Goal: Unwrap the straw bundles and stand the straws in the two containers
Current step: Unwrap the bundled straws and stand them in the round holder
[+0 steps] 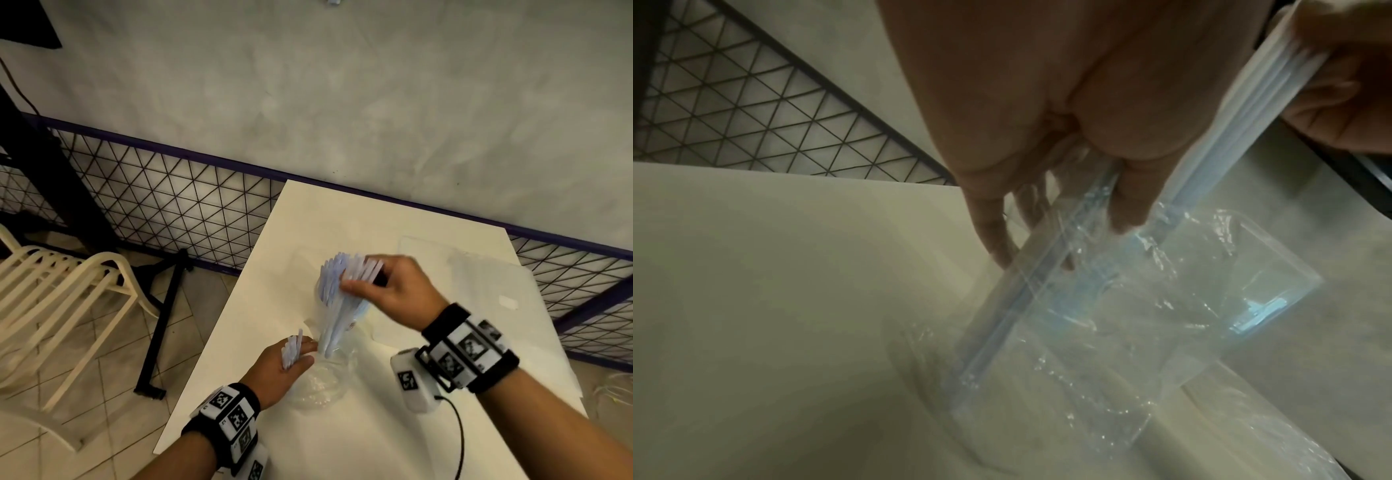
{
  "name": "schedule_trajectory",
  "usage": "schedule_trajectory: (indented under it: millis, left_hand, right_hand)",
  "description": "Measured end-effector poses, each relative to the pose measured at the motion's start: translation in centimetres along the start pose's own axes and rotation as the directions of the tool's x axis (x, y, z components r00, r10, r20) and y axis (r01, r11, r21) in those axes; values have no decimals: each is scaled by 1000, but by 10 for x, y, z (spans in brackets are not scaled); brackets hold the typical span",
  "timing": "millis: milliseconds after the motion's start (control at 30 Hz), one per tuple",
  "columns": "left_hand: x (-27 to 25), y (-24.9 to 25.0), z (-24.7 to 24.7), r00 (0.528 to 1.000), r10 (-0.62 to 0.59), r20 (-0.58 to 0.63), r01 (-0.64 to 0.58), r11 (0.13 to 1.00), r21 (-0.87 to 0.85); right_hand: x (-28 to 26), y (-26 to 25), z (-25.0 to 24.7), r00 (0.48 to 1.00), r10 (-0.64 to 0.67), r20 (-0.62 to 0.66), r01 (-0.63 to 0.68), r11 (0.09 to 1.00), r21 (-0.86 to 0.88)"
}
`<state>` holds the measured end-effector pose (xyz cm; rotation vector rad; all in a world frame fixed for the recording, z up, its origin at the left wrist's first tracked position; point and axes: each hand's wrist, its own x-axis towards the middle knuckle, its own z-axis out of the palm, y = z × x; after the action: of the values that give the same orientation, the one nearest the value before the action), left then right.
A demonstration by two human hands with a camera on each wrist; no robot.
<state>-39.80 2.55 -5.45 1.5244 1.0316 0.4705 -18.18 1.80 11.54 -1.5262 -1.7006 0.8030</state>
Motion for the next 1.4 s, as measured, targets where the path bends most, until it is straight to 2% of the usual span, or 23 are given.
schedule_trajectory:
  millis: [100,233,467,567,667,733,800,900,967,1000,1067,1133,1267,1333,1400]
  left_hand:
    - [1,-1,1,1000,-15,26,16,998,-61]
    - [-1,8,0,1000,29,11,-29,1000,-2]
    - [-1,1,2,998,56,14,-55,998,-41]
    - [-2,2,2,999,46,22,-45,998,-47]
    - [1,-1,2,999,47,22,-46,998,-47]
    - [1,-4,3,999,52,0,-52,996,-69]
    - [2,-6,4,999,51,-6,-51,995,-81]
    - [2,-5,5,998,50,24,-49,998,-44]
    - [3,-4,5,998,51,29,-50,998,-42]
    - [3,-4,5,999,43,30,-42,998,-40]
    - [2,-2,4,999,44,22,-43,998,-45]
    - [0,2,3,999,41,18,-41,999,-24]
    - [-1,4,3,999,27,39,-27,1000,-6]
    - [-1,1,2,999,30,31,-29,999,-16]
    - [0,1,3,999,32,26,-32,999,-20]
  right_hand:
    - [16,-13,-29,993,-13,-115,15,1000,19]
    - [30,-16,-46,980,-30,-197,12,996,-94]
    - [32,3,-30,965,-59,-256,10,982,-189]
    - [27,24,-11,979,-8,-202,-34,979,-203]
    - [23,43,10,993,45,-113,-77,952,-296]
    - [24,48,11,990,79,-115,-114,933,-341]
    - [24,43,4,987,105,-121,-138,942,-306]
    - [24,28,0,992,-11,-128,-28,955,-295]
    - [24,24,9,988,-123,-93,66,884,-463]
    - [24,24,16,990,-137,-33,95,824,-558]
    - [23,35,33,992,-81,101,129,711,-691]
    - [21,50,47,982,-21,185,155,642,-751]
    - [26,52,48,975,-94,200,213,640,-738]
    - [31,49,44,985,-105,137,172,667,-725]
    - [33,50,43,992,-45,121,119,681,-723]
